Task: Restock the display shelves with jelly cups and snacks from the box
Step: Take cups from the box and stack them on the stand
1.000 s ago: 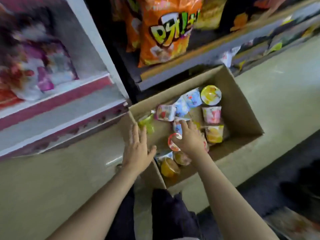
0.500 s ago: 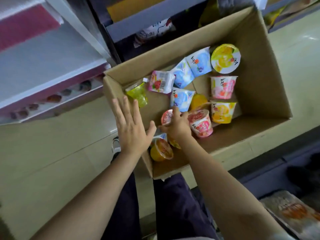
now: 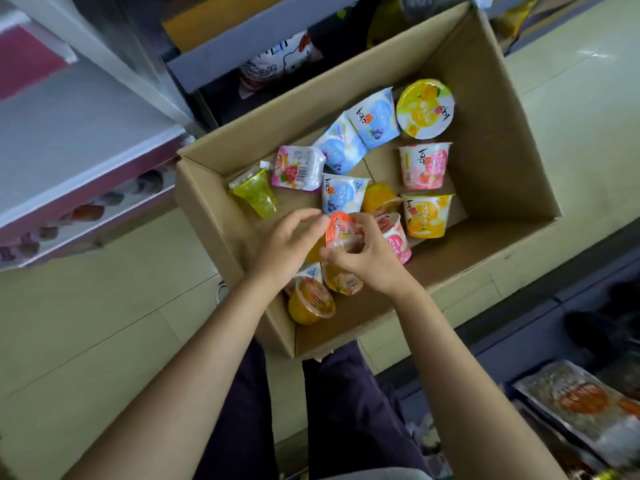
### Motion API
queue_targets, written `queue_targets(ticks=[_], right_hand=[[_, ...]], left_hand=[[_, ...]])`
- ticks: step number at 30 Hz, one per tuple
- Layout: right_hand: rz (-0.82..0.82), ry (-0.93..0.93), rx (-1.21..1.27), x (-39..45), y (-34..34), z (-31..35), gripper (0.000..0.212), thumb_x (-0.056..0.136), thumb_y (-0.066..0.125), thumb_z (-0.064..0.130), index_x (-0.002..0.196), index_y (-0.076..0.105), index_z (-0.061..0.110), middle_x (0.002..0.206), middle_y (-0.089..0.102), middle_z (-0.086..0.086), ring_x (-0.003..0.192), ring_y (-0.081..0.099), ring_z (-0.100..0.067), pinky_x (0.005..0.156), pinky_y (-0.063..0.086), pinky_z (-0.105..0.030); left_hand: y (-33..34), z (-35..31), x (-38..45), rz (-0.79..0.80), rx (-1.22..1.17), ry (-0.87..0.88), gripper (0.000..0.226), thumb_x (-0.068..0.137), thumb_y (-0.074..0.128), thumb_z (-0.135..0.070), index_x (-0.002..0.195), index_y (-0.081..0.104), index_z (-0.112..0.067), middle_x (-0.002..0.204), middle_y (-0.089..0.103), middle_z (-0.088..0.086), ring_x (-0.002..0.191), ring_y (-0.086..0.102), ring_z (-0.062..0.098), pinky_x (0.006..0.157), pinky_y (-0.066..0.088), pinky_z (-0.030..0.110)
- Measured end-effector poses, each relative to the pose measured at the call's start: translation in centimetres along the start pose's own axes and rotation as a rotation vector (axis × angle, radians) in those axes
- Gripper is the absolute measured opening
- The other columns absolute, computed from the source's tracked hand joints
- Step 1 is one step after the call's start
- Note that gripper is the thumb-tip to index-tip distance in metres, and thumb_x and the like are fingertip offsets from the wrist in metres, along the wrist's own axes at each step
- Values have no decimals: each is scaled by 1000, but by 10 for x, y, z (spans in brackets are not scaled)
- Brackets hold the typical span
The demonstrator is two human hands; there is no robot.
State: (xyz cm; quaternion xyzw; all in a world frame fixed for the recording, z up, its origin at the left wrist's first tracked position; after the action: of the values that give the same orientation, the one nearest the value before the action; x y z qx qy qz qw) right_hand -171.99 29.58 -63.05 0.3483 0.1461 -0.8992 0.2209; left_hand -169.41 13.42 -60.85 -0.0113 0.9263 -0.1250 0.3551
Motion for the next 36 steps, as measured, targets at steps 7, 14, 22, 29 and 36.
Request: queue_targets(ticks=[7,14,22,29,36], right_hand=[[118,116,264,9,-16,-7,75,78,82,34,141,49,10,111,70,-9,94,70,-20,87,55,-34],[-324,373,-319,38,-92,-40,104,72,85,46,149,29,5,145,46,-15,135,44,-31,109,41,-41],[-15,687,-583,57,-64,-80,119,65,83,61,152,24,5,153,35,-17,141,35,-31,114,34,-36],[-168,556,-282,77,-56,-80,123,64,92,38,151,11,5,153,37,-11,141,38,-28,111,36,-37],[-94,420,-299,75,-43,-62,105,54,89,58,139,45,14,131,58,1,118,57,-19,101,50,-36]], left_hand=[[36,17,23,196,-272,-119,28,86,73,-42,109,65,-29,100,72,-11,91,66,-11,82,51,12],[47,60,35,-10,-454,-404,87,48,74,-84,117,71,-31,111,75,-7,107,69,15,104,49,45],[55,88,35,-134,-596,-482,91,46,73,-87,117,72,-31,114,74,-1,110,69,23,104,49,49],[51,80,35,-149,-737,-429,77,67,69,-71,126,67,-22,118,73,7,110,69,26,103,50,50],[46,78,27,-172,-738,-415,79,65,68,-74,124,69,-22,114,74,5,107,70,26,100,53,49]])
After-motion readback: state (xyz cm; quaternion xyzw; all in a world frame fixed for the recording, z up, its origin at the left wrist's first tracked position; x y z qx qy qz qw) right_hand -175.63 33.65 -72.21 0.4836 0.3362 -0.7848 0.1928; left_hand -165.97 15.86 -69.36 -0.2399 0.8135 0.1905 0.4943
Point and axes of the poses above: each hand's wrist, its own x-axis towards the middle knuckle, its own y-axis out of the palm, z = x × y, the point moved 6 cm from there along x, towards the middle knuckle
